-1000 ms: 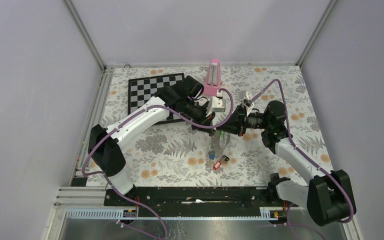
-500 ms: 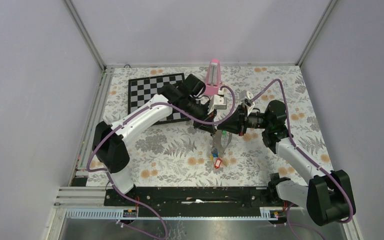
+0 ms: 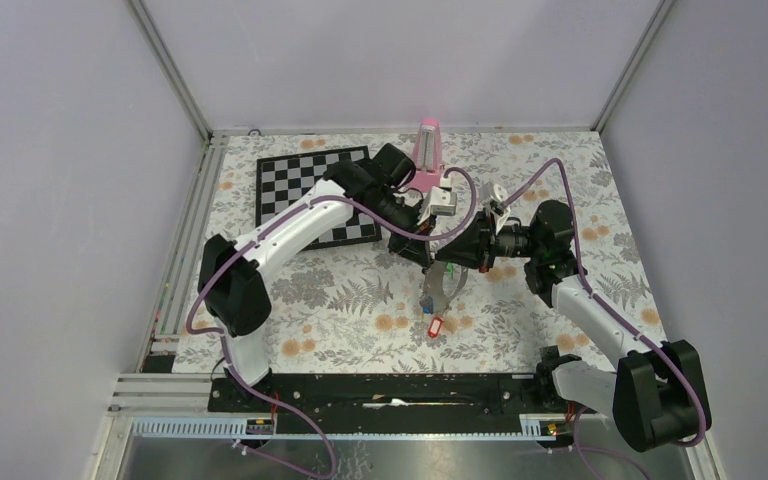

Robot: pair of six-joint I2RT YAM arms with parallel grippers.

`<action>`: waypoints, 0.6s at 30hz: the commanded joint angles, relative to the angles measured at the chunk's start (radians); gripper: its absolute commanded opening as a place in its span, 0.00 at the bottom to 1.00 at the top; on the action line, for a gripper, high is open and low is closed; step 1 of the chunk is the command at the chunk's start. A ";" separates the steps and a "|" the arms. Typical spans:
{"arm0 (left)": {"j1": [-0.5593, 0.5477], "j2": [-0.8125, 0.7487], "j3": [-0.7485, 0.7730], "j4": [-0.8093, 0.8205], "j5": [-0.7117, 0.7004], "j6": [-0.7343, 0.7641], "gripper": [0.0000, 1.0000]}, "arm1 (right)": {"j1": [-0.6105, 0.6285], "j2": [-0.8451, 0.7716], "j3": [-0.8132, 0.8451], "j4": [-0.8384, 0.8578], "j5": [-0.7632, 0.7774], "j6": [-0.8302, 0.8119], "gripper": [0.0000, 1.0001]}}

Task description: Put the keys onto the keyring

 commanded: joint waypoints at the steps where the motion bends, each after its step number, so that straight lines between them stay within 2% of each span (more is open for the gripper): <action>1: -0.018 0.022 0.080 0.024 0.133 0.044 0.03 | 0.010 -0.013 0.025 0.030 -0.027 -0.064 0.00; 4: -0.018 0.032 0.090 0.023 0.151 0.043 0.04 | 0.010 -0.016 0.031 -0.001 -0.036 -0.090 0.00; 10: -0.021 0.047 0.117 0.024 0.184 0.040 0.13 | 0.019 -0.008 0.045 -0.054 -0.046 -0.134 0.00; 18: -0.040 0.072 0.142 0.023 0.177 0.035 0.17 | 0.024 -0.013 0.050 -0.074 -0.046 -0.150 0.00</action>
